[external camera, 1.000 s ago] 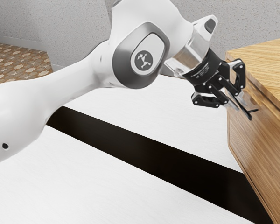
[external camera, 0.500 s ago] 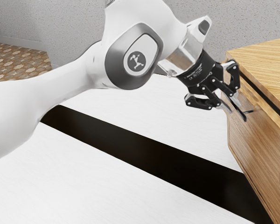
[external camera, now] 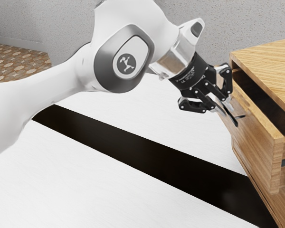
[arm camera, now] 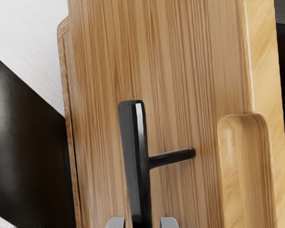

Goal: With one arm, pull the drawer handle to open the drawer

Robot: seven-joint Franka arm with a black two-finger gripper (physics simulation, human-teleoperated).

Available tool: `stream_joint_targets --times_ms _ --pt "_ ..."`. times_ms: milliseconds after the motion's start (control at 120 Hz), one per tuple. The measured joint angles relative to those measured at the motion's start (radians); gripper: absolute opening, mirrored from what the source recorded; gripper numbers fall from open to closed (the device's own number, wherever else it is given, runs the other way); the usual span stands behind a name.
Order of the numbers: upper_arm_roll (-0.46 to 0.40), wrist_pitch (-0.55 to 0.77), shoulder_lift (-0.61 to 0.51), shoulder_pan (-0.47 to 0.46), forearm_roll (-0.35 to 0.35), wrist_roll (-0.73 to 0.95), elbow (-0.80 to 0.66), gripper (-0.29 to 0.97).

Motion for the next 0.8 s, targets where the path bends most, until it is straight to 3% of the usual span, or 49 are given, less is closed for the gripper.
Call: stream_joint_targets --times_ms 483,533,683,800 --pt "0.039 0.000 -0.129 -0.008 0.001 -0.005 -0.144 -0.01" --pt "0.091 0.000 -0.138 -0.057 0.001 -0.005 -0.154 -0.01" --pt "0.471 0.003 -0.167 -0.441 0.002 -0.006 -0.179 -0.01" --pt "0.544 0.008 -0.194 -0.525 0.008 -0.008 -0.210 -0.01"
